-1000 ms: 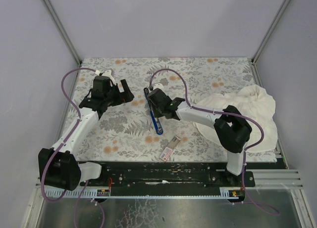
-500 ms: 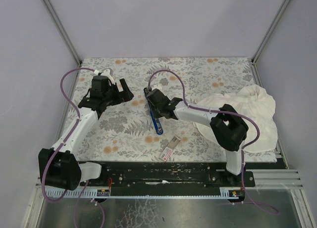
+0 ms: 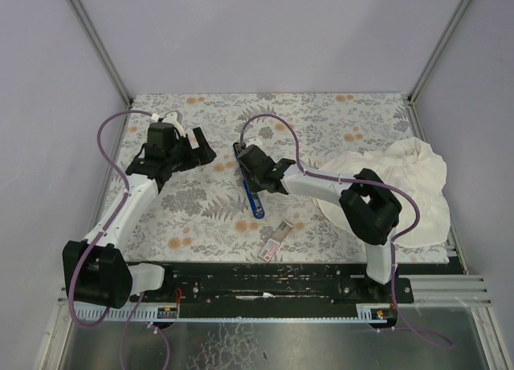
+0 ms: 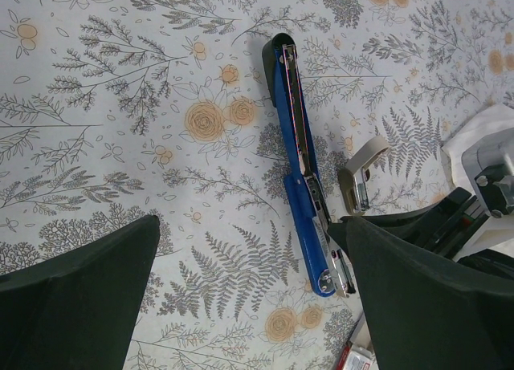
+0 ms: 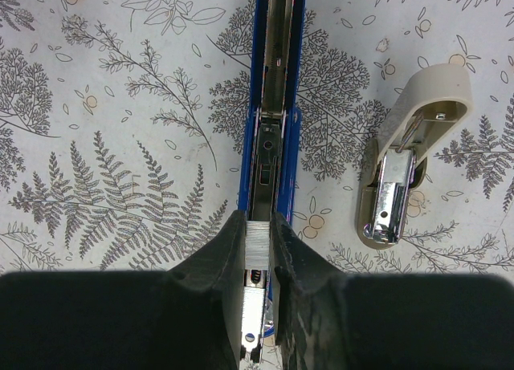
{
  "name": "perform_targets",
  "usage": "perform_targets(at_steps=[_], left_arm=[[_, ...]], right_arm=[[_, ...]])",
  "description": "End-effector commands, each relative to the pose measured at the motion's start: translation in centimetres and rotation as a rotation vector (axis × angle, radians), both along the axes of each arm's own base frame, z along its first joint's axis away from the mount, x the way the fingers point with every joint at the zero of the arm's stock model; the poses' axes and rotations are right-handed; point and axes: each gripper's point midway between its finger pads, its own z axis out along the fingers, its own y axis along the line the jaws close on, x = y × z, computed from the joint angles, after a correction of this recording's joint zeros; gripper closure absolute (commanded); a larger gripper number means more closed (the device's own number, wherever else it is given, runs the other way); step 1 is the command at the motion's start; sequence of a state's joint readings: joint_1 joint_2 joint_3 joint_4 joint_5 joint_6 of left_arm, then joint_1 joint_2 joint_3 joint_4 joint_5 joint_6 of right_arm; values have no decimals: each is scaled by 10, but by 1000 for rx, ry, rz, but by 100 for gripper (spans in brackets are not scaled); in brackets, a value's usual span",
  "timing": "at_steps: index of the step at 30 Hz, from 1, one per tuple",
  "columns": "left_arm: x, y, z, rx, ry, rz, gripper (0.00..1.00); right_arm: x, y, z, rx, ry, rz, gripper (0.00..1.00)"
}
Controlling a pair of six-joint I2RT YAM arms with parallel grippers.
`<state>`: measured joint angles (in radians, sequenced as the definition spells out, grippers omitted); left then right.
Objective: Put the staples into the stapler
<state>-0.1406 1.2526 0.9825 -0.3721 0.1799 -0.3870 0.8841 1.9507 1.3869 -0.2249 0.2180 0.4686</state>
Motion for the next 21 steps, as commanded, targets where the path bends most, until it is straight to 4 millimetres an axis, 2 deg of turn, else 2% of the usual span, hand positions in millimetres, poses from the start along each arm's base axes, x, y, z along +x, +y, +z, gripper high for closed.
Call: perform_targets(at_steps=[1, 15, 18, 21], left_arm=[[9, -1, 5, -22, -38, -4, 0], [9, 1, 5, -32, -37, -2, 0], [9, 1, 5, -35, -35, -3, 0], [10, 1, 5, -35, -37, -2, 0]], right_arm=[[10, 4, 6, 7, -30, 1, 86], [7, -2, -5, -25, -15, 5, 85], [6, -1, -4, -21, -15, 10, 80], [6, 1, -2, -14, -14, 14, 62]])
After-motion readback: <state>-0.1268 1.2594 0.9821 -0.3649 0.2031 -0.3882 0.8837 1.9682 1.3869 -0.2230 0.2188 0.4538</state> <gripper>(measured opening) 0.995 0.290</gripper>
